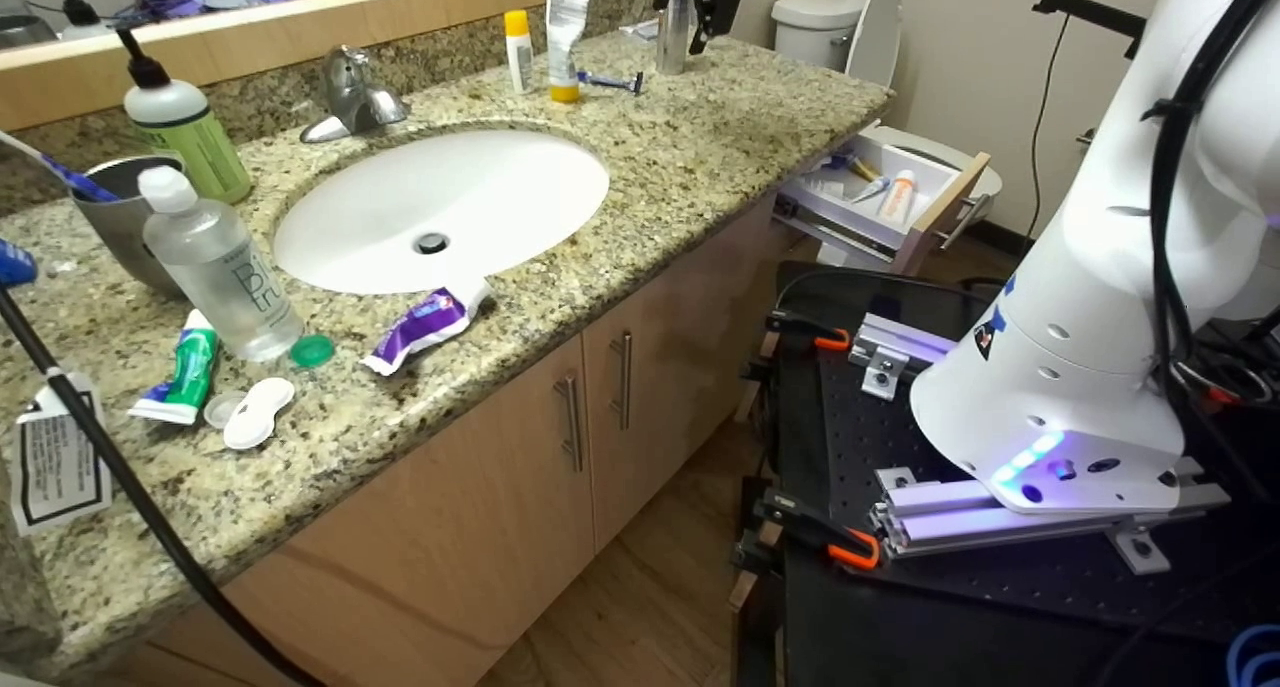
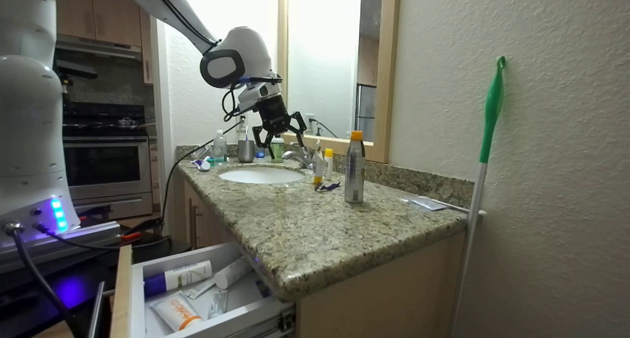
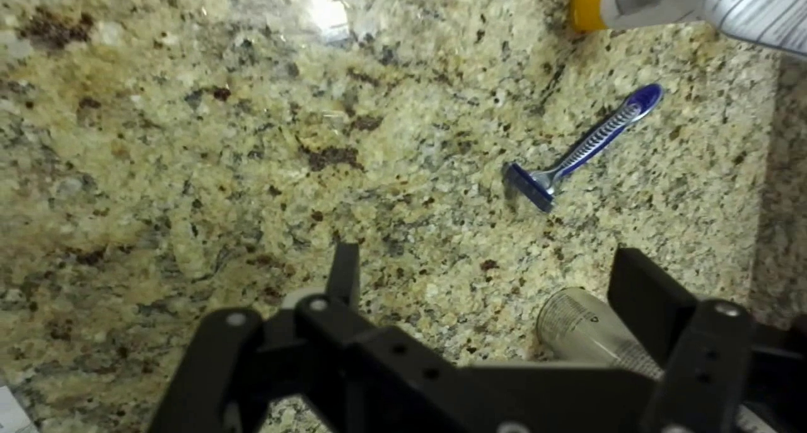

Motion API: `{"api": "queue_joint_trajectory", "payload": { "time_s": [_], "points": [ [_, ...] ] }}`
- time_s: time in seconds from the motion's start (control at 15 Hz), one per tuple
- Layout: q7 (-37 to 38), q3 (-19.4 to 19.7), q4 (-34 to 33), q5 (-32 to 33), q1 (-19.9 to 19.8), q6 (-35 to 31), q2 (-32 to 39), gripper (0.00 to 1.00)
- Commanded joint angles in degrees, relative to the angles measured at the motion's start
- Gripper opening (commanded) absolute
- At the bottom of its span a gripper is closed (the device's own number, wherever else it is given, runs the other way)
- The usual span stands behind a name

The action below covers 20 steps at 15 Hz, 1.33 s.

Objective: Remove the white tube with a yellow lid from the drawer and put it on the counter

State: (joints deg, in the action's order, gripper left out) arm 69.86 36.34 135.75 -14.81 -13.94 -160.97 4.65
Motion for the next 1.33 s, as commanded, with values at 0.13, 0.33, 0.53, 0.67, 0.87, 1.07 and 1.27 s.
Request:
{"api": "queue_joint_trajectory", "payload": {
  "time_s": [0.13, 0.33, 0.53, 0.67, 0.87, 1.07, 1.27],
  "points": [
    [4.18, 0.59, -1.19, 4.55, 0.67, -0.69, 3.37, 1.00],
    [14.99, 0.71, -13.43, 17.32, 4.77, 7.82, 12.58, 1.00],
    [14.62, -3.33, -23.53, 20.39, 4.58, 21.56, 16.45, 1.00],
    [12.88, -5.87, -28.65, 20.41, 3.49, 26.83, 17.31, 1.00],
    [11.17, -7.84, -33.08, 21.53, 2.45, 29.07, 17.43, 1.00],
    [12.38, -8.72, -32.72, 22.25, 2.21, 28.12, 16.56, 1.00],
    [11.40, -9.13, -33.75, 22.32, 1.67, 28.41, 16.62, 1.00]
  ]
}}
